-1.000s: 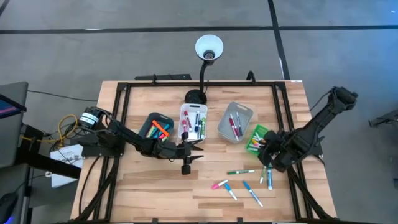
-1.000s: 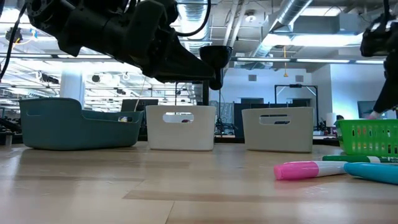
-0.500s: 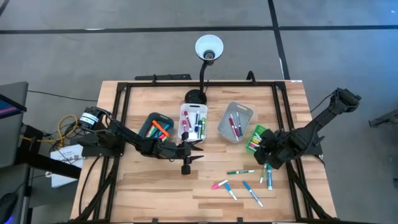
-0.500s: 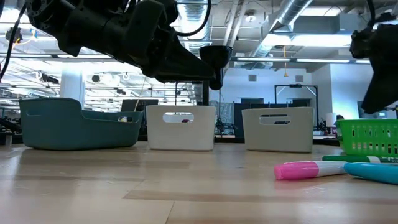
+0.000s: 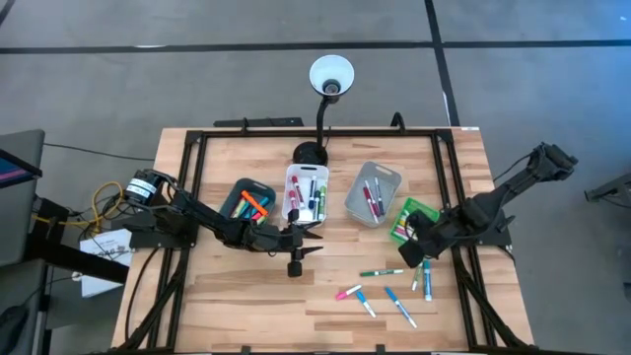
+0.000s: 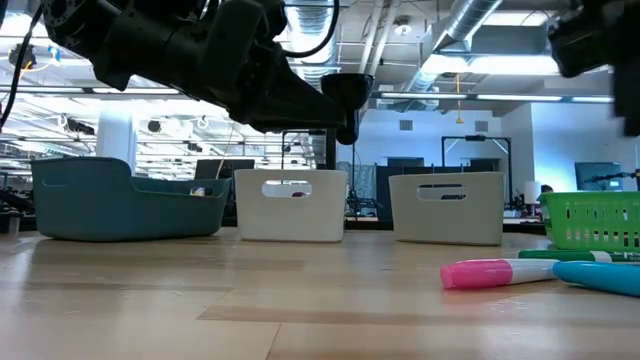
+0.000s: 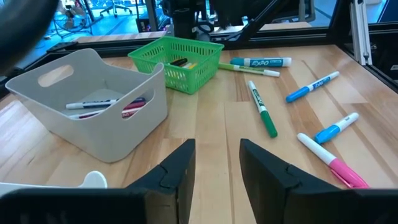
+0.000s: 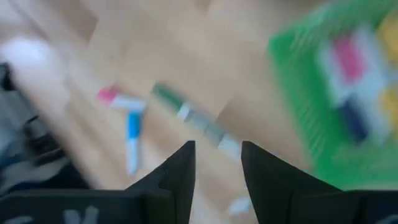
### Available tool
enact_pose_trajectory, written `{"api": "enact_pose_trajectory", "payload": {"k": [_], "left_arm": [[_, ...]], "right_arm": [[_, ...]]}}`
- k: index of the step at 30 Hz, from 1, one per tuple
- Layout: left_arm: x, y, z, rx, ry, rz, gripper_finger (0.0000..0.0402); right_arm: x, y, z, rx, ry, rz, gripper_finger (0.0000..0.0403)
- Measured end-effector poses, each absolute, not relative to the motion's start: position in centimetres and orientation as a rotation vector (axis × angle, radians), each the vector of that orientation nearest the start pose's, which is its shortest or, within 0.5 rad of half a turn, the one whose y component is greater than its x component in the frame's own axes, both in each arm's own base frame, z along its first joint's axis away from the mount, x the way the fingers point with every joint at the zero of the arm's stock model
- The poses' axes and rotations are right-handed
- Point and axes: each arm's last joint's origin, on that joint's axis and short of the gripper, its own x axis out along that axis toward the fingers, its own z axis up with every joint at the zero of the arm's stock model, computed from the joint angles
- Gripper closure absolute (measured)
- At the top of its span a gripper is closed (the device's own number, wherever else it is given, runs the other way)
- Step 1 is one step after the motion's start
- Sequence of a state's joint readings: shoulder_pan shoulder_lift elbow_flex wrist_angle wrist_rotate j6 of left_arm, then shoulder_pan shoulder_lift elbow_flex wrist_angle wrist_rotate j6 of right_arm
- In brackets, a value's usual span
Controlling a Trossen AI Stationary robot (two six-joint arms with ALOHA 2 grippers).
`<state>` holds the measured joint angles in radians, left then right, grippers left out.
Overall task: Pick & Place Markers
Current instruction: Put the light blue dry erase marker into the white bin
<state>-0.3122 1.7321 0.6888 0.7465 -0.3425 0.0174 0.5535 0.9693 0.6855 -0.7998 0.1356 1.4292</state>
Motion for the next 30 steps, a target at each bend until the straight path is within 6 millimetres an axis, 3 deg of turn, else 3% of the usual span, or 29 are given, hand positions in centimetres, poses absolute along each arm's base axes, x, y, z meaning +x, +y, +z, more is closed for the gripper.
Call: {"api": "enact_pose_trajectory", "payload": {"k": [6,13,23,30], "left_arm": [[31.5,-9.2,15.4,0.115,0.288,0.026,0.028],[31.5,-9.2,15.4,0.116,0.288,0.028,0.028],[31.5,-9.2,15.4,0.118,0.288,0.028,0.028],[31.5,-9.2,15.4,0.118,0.288,0.028,0.028]], "right_arm": [[14.0,9.6,22.4,1.209,1.2,-0.535,0.028],[13.4,12.0,20.6,1.274,1.551,-0.657,0.028],[14.4,13.8,16.5,1.126,1.604,-0.915,0.028],[15.5,14.6,13.5,1.035,1.639,-0.983,0.028]]}}
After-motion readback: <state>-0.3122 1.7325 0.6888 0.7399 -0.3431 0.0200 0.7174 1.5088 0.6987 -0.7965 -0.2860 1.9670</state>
